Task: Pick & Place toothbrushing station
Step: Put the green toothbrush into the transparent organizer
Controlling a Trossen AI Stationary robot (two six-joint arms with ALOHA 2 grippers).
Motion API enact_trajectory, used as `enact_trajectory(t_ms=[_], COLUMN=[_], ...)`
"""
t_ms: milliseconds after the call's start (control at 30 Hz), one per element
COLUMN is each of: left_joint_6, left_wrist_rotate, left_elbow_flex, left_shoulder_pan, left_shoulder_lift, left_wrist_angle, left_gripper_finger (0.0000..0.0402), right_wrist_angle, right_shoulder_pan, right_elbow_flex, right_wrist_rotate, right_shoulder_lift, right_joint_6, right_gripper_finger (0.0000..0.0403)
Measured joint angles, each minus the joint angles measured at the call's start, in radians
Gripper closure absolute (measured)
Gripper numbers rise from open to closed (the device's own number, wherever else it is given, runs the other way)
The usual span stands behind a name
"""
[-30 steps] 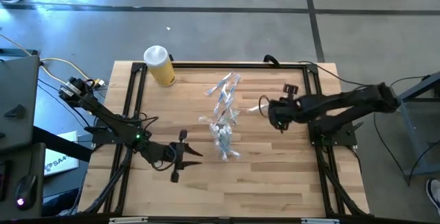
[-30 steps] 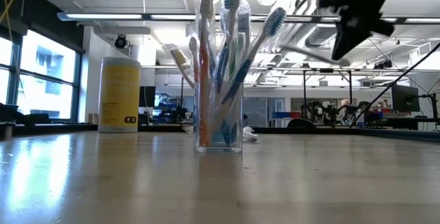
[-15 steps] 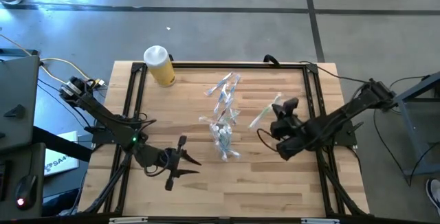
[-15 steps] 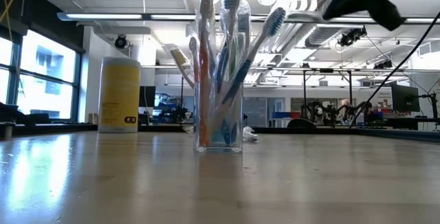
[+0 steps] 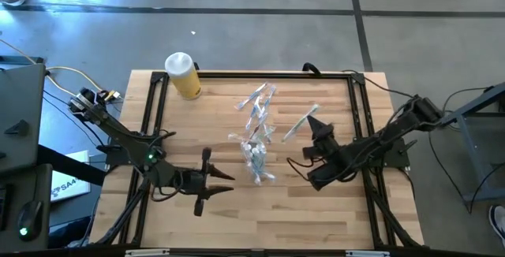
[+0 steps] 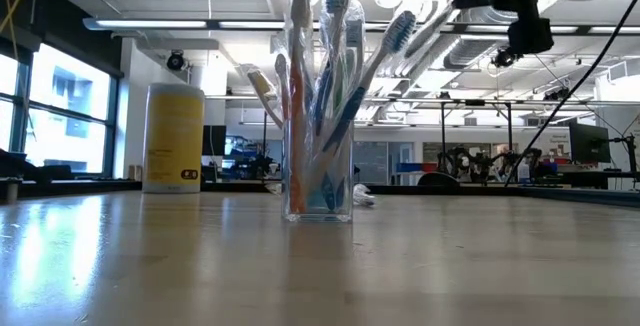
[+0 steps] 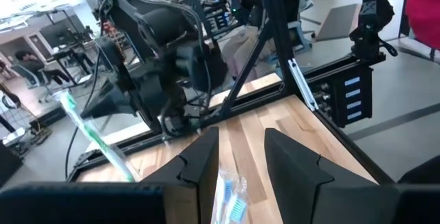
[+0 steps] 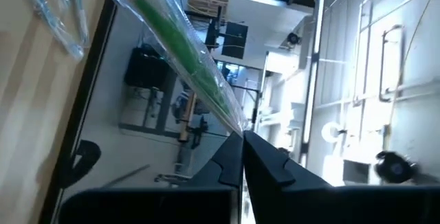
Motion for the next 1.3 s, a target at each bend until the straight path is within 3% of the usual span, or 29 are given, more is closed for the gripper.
enact_trajectory(t_ms=[300,533,733,933,1100,1300], left_joint_6=[-0.077,-0.021,0.001,0.061,0.083,0.061], left_wrist_rotate=[-0.001,-0.032,-0.062,-0.154,-0.22,-0.217], left_elbow_flex=[0.0,0.0,0.0,0.0,0.0,0.0], left_shoulder_pan=[0.0,0.0,0.0,0.0,0.0,-0.001], left_shoulder_lift=[0.0,0.0,0.0,-0.026,-0.105,-0.176], left_wrist_angle=[-0.008,-0.004,-0.011,-0.001,-0.009,-0.062], left_gripper_finger=[0.0288,0.0288,0.0288,0.0288,0.0288,0.0288], right_wrist_angle=[0.009,0.045,0.204,0.561,0.682,0.708], right_shoulder_pan=[-0.009,-0.108,-0.195,-0.202,-0.208,-0.224], right_elbow_flex=[0.0,0.0,0.0,0.002,0.026,0.033], right_wrist_rotate=[0.004,0.004,0.004,-0.003,-0.11,-0.111], right_shoulder_lift=[0.171,0.222,0.224,0.223,0.223,0.223], right_joint_6=[-0.035,-0.082,-0.305,-0.679,-0.763,-0.788], right_gripper_finger=[0.04,0.04,0.04,0.04,0.04,0.04])
